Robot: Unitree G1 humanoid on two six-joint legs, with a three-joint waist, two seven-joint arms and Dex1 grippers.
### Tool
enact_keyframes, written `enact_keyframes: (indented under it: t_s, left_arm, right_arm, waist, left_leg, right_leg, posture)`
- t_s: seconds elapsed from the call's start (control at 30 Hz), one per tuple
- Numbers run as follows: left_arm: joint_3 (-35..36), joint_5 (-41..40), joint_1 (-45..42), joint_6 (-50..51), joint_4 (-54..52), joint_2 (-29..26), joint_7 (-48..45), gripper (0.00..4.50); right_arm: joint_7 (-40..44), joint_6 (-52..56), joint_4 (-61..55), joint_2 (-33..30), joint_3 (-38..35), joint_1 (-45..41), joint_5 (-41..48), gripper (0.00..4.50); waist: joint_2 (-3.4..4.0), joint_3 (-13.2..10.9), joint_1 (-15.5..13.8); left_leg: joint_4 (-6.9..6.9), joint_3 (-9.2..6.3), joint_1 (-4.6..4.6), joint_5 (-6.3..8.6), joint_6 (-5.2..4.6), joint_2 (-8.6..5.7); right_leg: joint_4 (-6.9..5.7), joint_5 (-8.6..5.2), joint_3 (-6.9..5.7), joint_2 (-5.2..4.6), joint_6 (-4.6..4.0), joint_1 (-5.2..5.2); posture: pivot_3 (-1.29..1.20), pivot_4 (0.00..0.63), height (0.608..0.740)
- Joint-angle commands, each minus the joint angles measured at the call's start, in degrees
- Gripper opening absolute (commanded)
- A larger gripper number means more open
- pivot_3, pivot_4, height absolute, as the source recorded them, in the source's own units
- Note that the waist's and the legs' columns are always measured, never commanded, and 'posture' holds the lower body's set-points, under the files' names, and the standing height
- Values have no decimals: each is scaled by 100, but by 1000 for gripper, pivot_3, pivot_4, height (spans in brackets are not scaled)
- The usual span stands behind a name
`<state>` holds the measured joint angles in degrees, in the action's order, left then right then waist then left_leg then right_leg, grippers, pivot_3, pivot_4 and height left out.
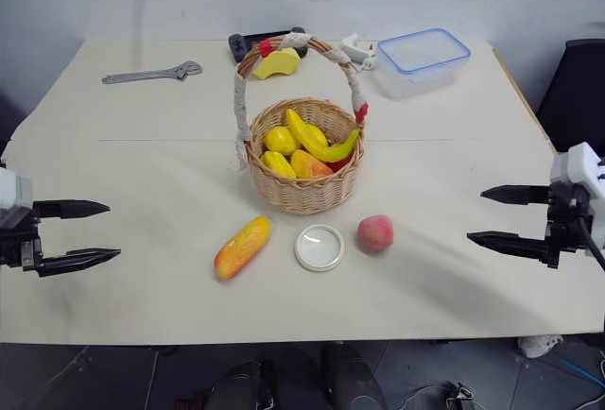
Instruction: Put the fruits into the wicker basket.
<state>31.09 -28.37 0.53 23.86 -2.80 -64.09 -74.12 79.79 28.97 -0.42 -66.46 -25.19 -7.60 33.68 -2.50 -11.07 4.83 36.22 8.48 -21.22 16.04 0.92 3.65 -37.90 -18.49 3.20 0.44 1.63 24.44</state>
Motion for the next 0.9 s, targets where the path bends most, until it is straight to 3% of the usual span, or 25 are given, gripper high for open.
enact_keyframes:
  t_s: [0.03, 0.9]
  left_arm:
    - [252, -92, 118, -74, -150, -13, -119, 4395]
    - [9, -51, -201, -130, -64, -2, 243, 4395]
  right_arm:
    - [49, -26, -69, -95, -156, 42, 10, 4500]
    - [-103, 52, -163, -102, -134, 98, -150, 4500]
  waist:
    - [0, 0, 7]
    - [1, 0, 3]
  left_leg:
    - [0, 0, 0, 0, 0, 0]
    - [4, 1, 1, -6, 10, 0]
  right_leg:
    - [0, 0, 0, 0, 0, 0]
    - [-6, 0, 0, 0, 0, 0]
  posture:
    - [0, 150, 740]
    - [0, 150, 740]
